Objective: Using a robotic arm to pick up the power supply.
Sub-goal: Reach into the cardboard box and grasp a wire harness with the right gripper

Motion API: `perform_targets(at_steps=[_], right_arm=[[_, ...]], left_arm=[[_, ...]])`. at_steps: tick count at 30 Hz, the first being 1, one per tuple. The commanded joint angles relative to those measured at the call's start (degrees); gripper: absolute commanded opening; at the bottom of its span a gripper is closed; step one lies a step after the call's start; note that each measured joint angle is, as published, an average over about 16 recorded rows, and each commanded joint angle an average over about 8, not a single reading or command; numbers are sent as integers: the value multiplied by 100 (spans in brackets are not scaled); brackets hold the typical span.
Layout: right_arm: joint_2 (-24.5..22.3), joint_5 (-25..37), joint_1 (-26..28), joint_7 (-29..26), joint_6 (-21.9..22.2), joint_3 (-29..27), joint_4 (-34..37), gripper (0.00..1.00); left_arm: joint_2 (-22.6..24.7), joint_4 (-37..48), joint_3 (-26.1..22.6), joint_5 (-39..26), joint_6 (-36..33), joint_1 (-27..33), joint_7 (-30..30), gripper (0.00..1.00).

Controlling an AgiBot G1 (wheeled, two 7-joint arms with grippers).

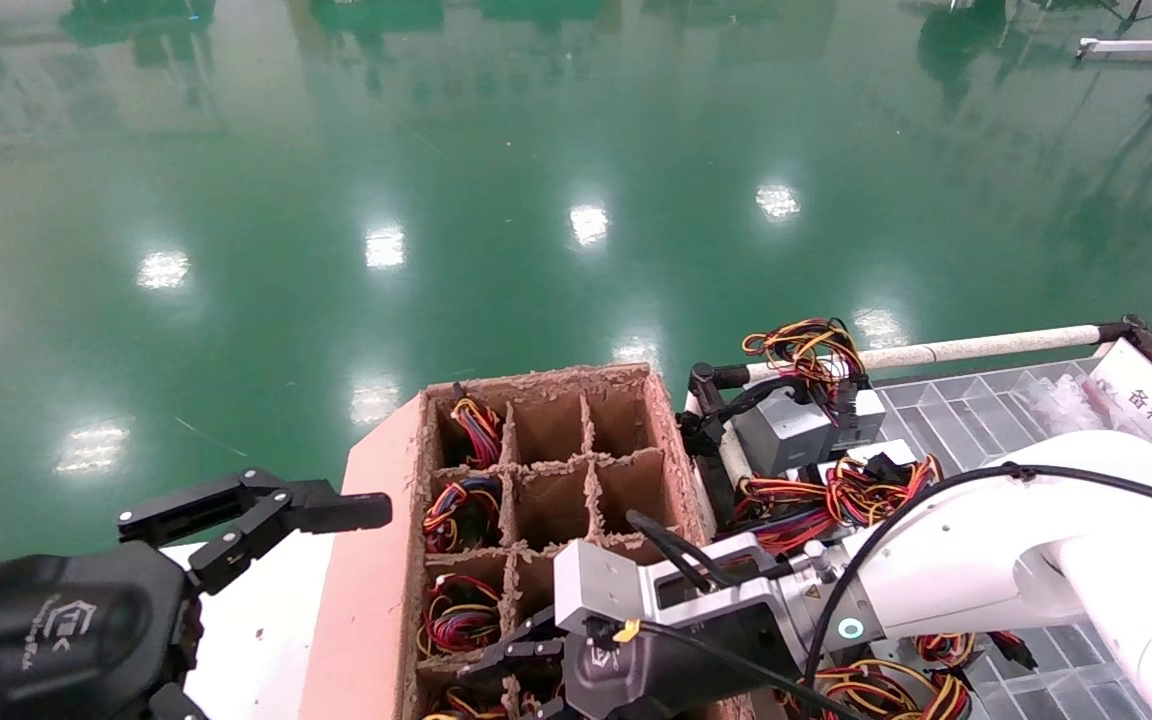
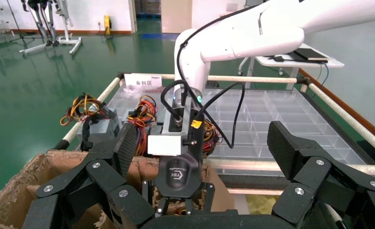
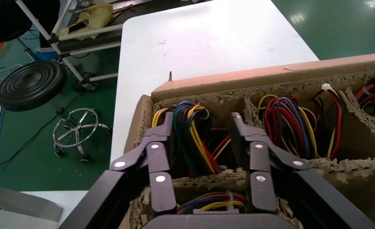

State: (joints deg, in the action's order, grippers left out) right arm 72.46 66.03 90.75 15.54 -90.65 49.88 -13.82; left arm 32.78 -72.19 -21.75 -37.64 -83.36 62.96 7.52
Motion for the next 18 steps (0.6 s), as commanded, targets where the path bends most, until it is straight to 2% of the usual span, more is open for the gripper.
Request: perform_targets(at_steps=[1, 18], right_arm=[[17, -17, 18, 26, 2, 35, 70, 0], [-160, -485, -80, 114, -58, 148, 109, 0]], left_arm=[[0, 0, 0, 0, 0, 0, 0, 100], [0, 0, -1, 0, 0, 0, 0, 100]])
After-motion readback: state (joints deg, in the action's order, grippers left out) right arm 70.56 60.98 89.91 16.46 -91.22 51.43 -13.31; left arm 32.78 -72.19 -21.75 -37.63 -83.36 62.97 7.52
